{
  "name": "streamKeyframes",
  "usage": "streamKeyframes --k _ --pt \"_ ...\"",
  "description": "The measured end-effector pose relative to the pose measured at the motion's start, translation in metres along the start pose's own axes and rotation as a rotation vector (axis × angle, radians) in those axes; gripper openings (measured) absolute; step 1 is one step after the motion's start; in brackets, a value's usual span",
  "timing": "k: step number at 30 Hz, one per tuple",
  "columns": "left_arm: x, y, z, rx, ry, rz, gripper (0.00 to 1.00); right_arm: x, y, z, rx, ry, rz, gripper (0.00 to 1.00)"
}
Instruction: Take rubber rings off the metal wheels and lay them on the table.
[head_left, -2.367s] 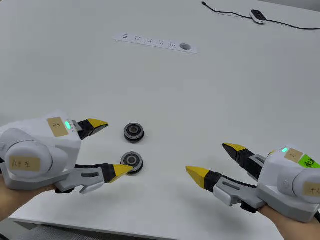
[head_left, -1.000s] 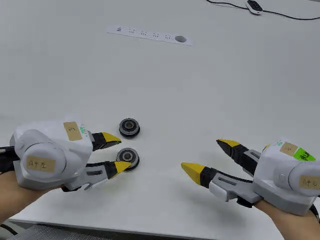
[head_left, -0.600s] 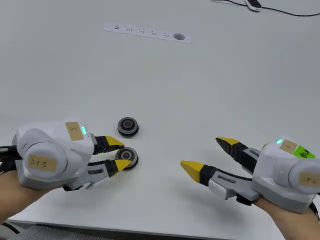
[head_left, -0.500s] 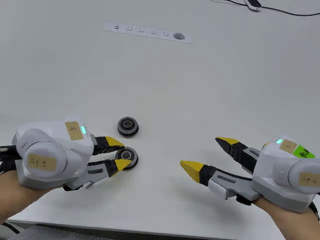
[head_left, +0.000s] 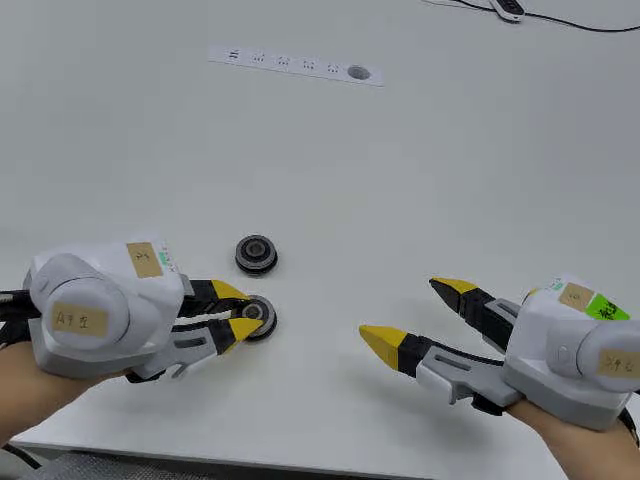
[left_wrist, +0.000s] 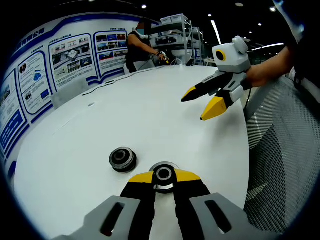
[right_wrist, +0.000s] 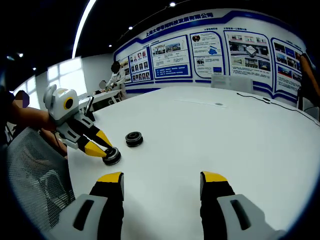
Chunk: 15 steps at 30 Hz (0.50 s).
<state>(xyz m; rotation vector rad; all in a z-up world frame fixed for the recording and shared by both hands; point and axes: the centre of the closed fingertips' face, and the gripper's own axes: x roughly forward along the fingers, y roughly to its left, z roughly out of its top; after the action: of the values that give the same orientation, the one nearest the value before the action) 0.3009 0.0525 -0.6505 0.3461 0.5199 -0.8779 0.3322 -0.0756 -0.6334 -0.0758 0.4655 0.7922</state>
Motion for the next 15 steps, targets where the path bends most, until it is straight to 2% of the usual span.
streamKeyframes --k 3,8,9,11,12,15 --pt "0.000 -0.001 0.001 0.008 0.000 -0.001 0.15 0.000 0.002 0.002 0.011 -0.008 0.007 0.63" --pt "0.000 -0.001 0.001 0.019 -0.005 -0.005 0.14 0.001 0.013 0.010 0.080 -0.035 0.048 0.60" --pt "-0.001 -0.001 0.001 0.022 -0.005 -0.004 0.14 0.002 0.014 0.011 0.119 -0.034 0.046 0.59" --pt "-0.001 -0.001 0.002 0.050 0.004 -0.001 0.14 0.005 0.022 0.010 0.185 -0.018 0.077 0.58" --pt "-0.001 -0.001 0.002 0.063 0.009 0.001 0.14 0.006 0.024 0.011 0.190 -0.024 0.083 0.58" --pt "-0.001 0.001 0.001 0.045 0.011 -0.002 0.13 0.010 0.032 0.013 0.201 -0.019 0.106 0.59"
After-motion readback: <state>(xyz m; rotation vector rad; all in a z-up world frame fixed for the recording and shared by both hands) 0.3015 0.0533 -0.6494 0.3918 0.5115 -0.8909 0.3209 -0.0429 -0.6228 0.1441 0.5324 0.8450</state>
